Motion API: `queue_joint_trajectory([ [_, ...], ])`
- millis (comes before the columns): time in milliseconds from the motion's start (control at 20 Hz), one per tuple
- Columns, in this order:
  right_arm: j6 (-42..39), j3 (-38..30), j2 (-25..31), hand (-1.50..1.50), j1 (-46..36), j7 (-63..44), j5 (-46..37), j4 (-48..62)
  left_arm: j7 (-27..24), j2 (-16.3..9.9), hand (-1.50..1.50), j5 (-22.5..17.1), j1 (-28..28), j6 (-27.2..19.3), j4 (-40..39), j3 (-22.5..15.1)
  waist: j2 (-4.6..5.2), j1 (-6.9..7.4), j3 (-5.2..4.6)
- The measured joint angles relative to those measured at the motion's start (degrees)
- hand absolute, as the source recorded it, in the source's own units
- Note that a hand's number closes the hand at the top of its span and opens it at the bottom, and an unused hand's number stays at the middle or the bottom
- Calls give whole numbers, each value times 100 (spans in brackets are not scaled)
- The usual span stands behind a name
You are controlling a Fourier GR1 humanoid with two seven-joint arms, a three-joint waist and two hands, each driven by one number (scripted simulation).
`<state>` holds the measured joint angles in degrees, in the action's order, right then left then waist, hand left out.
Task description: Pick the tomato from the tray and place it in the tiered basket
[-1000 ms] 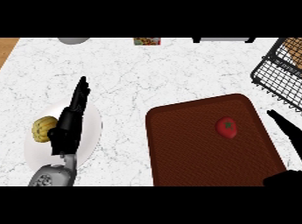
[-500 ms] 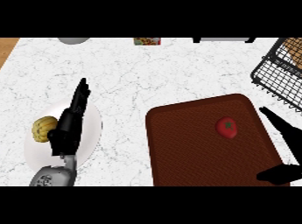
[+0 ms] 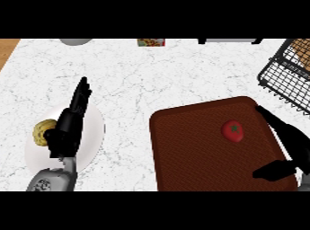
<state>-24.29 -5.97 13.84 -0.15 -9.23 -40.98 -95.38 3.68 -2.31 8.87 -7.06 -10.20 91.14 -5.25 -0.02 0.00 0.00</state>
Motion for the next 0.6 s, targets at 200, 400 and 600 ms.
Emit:
queue_joint_trajectory([
  [200,64,39,-36,-150,-87,62,-100,221,-32,65,0,91,102,5,52,-45,-1,1,-1],
  [400,155,85,-125,-150,-308,11,-190,531,-39,69,0,70,68,56,14,39,1,3,0],
  [600,234,69,-174,-150,-457,29,-190,784,80,132,0,181,-79,-3,-6,39,1,2,-1],
])
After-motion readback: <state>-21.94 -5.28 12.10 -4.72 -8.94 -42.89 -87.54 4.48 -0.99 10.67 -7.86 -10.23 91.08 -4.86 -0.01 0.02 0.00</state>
